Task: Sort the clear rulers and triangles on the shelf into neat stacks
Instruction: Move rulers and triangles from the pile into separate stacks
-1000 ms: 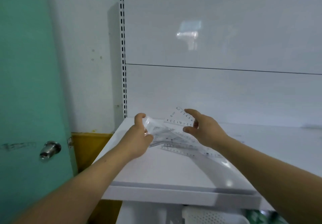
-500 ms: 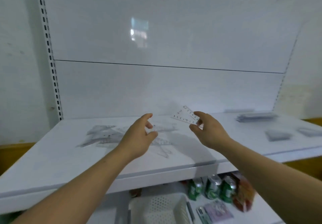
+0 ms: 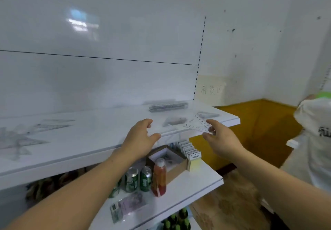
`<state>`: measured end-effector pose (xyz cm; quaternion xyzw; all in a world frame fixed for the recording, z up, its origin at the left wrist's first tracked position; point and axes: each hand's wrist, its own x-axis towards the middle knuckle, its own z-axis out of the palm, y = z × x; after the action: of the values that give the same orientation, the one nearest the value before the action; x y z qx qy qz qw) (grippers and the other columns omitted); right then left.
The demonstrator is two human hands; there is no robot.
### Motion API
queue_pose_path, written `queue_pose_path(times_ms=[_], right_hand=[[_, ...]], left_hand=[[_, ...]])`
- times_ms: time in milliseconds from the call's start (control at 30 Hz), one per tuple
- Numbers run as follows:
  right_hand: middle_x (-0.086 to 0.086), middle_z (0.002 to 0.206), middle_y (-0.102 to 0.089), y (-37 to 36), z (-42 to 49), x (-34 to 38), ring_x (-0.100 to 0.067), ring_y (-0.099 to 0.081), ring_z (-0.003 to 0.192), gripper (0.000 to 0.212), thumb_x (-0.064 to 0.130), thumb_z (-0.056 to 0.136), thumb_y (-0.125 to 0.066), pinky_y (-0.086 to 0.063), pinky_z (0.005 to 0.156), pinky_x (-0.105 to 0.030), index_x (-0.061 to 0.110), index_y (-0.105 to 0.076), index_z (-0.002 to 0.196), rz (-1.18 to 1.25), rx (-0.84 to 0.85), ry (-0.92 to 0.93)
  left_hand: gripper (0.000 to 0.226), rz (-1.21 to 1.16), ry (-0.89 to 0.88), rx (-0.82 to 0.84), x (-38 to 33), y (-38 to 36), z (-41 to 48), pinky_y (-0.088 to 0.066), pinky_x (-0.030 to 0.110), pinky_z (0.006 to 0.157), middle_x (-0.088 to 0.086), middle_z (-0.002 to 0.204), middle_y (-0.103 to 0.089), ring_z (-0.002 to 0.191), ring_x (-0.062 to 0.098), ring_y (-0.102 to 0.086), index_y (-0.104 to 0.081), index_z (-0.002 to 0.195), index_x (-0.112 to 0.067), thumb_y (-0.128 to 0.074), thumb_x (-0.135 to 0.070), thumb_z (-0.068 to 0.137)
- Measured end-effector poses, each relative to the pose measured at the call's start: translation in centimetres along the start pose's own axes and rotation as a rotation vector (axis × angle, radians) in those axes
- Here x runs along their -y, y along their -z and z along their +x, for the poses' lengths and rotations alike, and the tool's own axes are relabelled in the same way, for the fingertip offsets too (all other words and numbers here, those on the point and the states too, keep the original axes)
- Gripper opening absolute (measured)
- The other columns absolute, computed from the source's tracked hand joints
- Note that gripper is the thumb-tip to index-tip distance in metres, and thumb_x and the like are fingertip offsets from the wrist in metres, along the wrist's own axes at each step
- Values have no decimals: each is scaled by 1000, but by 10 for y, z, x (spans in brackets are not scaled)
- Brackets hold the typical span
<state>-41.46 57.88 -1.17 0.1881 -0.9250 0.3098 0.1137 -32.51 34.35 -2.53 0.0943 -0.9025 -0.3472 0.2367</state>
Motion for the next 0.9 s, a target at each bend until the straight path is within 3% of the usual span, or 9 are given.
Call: queue_pose_path(times_ms=[100, 300, 533, 633, 733, 900], right_hand=[[-1, 132, -54, 16, 8, -34, -20, -54, 115, 55, 33, 93, -57, -51, 93, -37, 28, -35, 143, 10, 11, -17], [-2, 134, -53, 14, 38, -69, -20, -53, 116, 54, 30, 93, -57, -48, 94, -36, 26, -37, 143, 26, 21, 7], [-1, 137, -50, -1, 116, -89, -21, -47, 123, 52, 29, 93, -55, -43, 99, -37, 25, -38, 142, 34, 39, 48], [-2, 141, -46, -2, 153, -101, -24, -44, 126, 51, 28, 93, -56, -42, 100, -39, 25, -39, 142, 40, 64, 34], [-2, 145, -40, -2, 182, -114, -24, -38, 131, 50, 27, 92, -56, -36, 105, -39, 26, -42, 140, 20, 111, 46], [-1, 146, -40, -6, 225, -132, -23, -37, 132, 49, 32, 91, -56, -31, 107, -39, 27, -44, 138, -75, 250, 125]], left_hand=[[60, 83, 22, 1, -16, -28, 14, -39, 36, 103, 4, 140, -43, 124, 22, -45, -40, 140, -16, -61, -36, 87], [59, 203, 52, -5, -29, -59, 50, -35, 37, 105, 6, 143, -40, 129, 25, -39, -43, 137, -15, -62, -39, 86], [61, 284, 133, -2, -24, -86, 106, -39, 37, 103, 3, 142, -39, 126, 24, -42, -44, 137, -17, -59, -45, 85], [49, 306, 157, 21, -23, -96, 124, -41, 38, 100, 2, 137, -44, 121, 22, -46, -50, 130, -18, -55, -42, 88], [39, 307, 169, 14, -22, -102, 133, -44, 38, 94, 1, 128, -52, 111, 21, -52, -55, 121, -19, -54, -40, 89], [42, 339, 198, -4, -23, -106, 133, -42, 30, 88, 0, 128, -54, 111, 18, -53, -54, 124, -21, -56, -44, 88]])
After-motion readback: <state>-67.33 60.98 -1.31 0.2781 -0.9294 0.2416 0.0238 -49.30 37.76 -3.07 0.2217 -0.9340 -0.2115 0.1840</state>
